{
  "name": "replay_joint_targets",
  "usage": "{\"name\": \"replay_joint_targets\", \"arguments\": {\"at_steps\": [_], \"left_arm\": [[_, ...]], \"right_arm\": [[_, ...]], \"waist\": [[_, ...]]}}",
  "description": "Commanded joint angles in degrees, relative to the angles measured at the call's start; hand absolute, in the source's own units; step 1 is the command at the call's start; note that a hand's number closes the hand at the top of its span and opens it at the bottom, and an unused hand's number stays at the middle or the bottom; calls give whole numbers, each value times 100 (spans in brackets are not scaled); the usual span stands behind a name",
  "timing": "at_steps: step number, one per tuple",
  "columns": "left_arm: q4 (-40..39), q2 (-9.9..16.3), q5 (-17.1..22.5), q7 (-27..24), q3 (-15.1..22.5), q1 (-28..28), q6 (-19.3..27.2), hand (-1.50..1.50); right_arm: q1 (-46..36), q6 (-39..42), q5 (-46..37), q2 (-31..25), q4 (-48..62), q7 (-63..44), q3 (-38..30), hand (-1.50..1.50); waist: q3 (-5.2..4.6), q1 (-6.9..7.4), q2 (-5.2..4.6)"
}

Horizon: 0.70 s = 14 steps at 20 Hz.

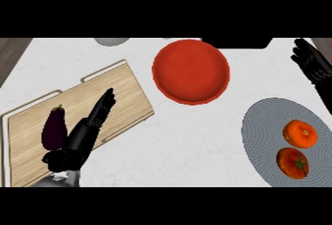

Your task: Pick the squash from the placemat and place it in the bowl

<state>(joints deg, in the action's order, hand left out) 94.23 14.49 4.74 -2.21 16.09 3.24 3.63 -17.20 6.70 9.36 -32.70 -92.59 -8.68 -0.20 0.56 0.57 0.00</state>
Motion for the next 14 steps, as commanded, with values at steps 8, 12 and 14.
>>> {"name": "replay_joint_targets", "arguments": {"at_steps": [8,12,14], "left_arm": [[-103,531,-501,526,-1151,337,959,0],[-112,569,-477,792,-1227,509,973,0],[-103,425,-629,860,-1067,528,1108,0]], "right_arm": [[767,694,1224,-294,1997,1835,-1995,150],[1103,2852,2315,-293,2886,3208,-2320,-150],[1124,3633,1871,-762,3074,3872,-2268,-150]], "waist": [[31,-102,-152],[21,-106,-86],[11,-46,-78]]}}
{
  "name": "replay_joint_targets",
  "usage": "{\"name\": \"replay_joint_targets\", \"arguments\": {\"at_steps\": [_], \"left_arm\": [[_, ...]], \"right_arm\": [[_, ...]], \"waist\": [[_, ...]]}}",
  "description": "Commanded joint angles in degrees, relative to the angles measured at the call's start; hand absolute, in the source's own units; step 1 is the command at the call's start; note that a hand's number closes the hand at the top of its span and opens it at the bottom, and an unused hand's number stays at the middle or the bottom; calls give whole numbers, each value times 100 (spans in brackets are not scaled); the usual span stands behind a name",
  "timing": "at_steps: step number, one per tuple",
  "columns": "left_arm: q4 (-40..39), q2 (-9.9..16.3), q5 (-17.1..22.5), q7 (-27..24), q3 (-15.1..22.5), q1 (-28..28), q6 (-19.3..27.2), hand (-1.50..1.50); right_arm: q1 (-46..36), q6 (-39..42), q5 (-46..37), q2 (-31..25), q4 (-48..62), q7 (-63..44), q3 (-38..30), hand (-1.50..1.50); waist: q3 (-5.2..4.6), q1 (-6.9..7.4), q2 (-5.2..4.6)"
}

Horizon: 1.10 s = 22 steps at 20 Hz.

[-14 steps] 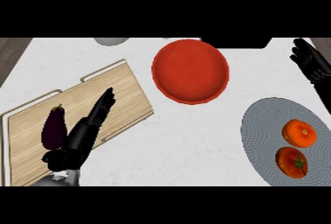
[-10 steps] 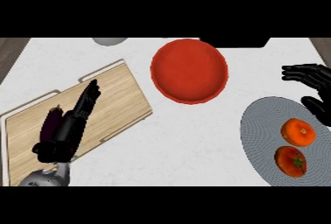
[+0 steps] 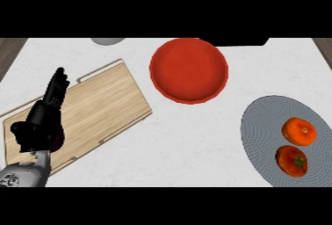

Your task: Pick the squash from the placemat and place it in the bowl

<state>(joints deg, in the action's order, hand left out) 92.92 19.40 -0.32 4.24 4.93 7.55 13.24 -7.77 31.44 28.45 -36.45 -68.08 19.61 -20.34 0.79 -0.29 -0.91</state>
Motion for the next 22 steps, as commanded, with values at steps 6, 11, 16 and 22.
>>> {"name": "replay_joint_targets", "arguments": {"at_steps": [6,11,16,22], "left_arm": [[-160,-5,-173,238,-38,321,107,0],[-260,17,-184,405,-35,525,19,0],[-320,126,-121,544,-181,768,-103,0],[-408,-10,-251,508,-148,737,-56,0]], "right_arm": [[192,1472,-1530,-1410,1090,2206,-81,-150],[-87,861,-2601,-1936,767,2168,668,-150],[-386,549,-3481,-2183,849,2358,1497,-150],[-737,488,-3988,-2088,905,2536,2257,-150]], "waist": [[-36,135,17],[-58,184,34],[-63,229,34],[-71,149,56]]}}
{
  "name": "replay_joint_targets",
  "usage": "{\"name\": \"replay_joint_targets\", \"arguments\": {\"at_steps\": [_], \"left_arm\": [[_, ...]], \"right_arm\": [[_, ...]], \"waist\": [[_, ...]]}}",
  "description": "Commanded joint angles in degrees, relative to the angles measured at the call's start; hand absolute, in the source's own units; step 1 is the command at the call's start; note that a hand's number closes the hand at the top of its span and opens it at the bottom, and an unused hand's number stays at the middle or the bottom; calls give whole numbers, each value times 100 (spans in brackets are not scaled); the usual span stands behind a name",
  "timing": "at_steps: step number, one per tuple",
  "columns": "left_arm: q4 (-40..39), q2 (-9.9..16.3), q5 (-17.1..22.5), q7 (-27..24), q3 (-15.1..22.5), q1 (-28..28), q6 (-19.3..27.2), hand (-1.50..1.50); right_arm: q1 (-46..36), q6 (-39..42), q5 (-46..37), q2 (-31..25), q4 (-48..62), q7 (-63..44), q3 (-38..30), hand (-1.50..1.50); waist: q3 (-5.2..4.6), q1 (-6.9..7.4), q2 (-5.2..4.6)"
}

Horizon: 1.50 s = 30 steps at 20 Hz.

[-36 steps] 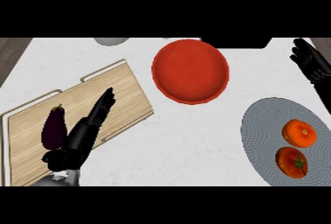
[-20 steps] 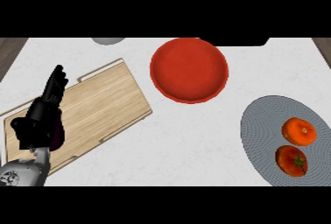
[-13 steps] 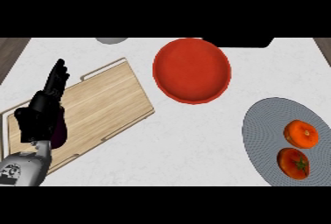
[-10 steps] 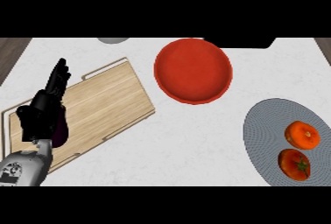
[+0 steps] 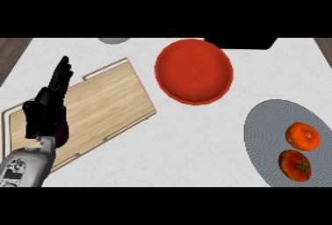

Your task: Pick the squash from the placemat and place it in the bowl

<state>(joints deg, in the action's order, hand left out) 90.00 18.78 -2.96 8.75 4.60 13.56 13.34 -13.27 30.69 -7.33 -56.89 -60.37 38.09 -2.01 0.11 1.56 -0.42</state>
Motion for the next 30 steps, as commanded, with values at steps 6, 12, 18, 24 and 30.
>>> {"name": "replay_joint_targets", "arguments": {"at_steps": [6,12,18,24,30], "left_arm": [[39,28,-38,107,-142,-85,-111,0],[-355,-438,-337,-285,10,44,183,0],[264,-258,-293,-75,-146,-440,-152,0],[-58,-397,-373,46,-315,32,-289,0],[387,-483,-511,248,-287,-188,-285,0]], "right_arm": [[-334,360,-800,158,-242,350,1069,-150],[-726,18,-1649,385,239,-99,1641,-150],[-915,-349,-2105,1052,829,-208,1635,-150],[-1016,-269,-2433,1189,1288,231,1402,-150],[-1495,-641,-3022,1611,2365,681,1557,-150]], "waist": [[-12,-106,36],[-10,-101,20],[-10,-87,33],[-10,-135,34],[-6,-80,26]]}}
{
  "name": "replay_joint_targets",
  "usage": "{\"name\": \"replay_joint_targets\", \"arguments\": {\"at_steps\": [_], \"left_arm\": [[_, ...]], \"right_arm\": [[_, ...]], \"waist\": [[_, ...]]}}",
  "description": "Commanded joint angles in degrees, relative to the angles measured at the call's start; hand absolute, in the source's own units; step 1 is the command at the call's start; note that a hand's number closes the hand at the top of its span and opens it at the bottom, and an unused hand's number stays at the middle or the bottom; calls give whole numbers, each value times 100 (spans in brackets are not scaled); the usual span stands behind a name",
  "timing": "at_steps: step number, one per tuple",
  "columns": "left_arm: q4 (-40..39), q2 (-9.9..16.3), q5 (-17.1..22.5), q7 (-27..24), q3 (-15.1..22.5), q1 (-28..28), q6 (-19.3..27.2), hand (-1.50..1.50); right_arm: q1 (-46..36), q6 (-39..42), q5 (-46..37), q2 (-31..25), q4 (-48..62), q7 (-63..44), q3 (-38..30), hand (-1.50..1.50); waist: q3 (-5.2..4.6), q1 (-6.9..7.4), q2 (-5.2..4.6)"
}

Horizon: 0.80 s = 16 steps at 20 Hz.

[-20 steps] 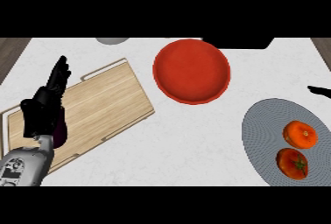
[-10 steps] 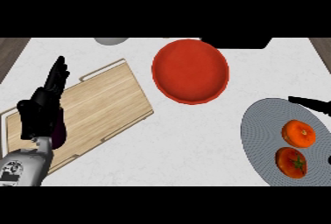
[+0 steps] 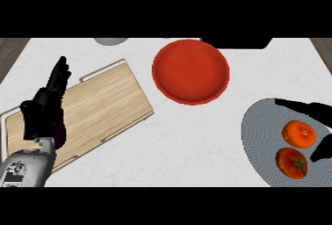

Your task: Pick the squash from the placemat and place it in the bowl

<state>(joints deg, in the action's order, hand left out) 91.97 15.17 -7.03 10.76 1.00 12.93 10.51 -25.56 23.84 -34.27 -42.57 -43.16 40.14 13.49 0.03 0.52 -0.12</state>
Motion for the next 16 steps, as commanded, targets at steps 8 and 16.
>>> {"name": "replay_joint_targets", "arguments": {"at_steps": [8,16], "left_arm": [[86,-75,-191,265,-147,233,-74,0],[166,-181,-206,209,-215,-14,-301,0]], "right_arm": [[77,-902,-798,547,382,787,104,150],[-98,-769,-811,612,599,1158,-331,150]], "waist": [[2,-23,3],[-1,-29,11]]}}
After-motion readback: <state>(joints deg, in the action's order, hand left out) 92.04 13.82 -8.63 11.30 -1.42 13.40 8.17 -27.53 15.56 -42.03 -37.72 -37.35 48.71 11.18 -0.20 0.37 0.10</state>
